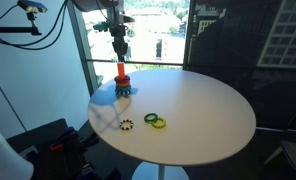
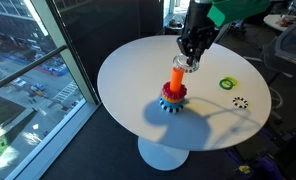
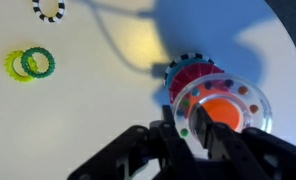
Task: Put the clear ring onto the ring toss
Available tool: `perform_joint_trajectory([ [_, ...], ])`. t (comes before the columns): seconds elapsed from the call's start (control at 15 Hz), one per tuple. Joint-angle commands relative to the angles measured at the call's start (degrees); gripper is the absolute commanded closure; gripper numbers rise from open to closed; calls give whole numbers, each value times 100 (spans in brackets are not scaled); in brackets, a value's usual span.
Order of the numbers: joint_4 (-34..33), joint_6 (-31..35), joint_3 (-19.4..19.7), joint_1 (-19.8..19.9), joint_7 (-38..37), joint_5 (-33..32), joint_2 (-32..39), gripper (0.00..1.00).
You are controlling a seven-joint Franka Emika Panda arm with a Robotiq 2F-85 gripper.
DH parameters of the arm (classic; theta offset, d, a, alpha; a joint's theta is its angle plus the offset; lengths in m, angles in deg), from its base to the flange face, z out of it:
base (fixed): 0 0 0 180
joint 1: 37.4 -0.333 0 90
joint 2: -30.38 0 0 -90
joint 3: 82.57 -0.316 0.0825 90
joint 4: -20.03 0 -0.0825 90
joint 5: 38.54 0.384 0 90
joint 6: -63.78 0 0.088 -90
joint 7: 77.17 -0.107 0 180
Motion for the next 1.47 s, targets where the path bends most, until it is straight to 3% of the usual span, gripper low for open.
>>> perform_joint_trajectory([
  [0.0, -294, -116, 13, -69, -144, -221, 192, 91],
  [1.4, -385, -58, 41, -178, -129, -210, 425, 89],
])
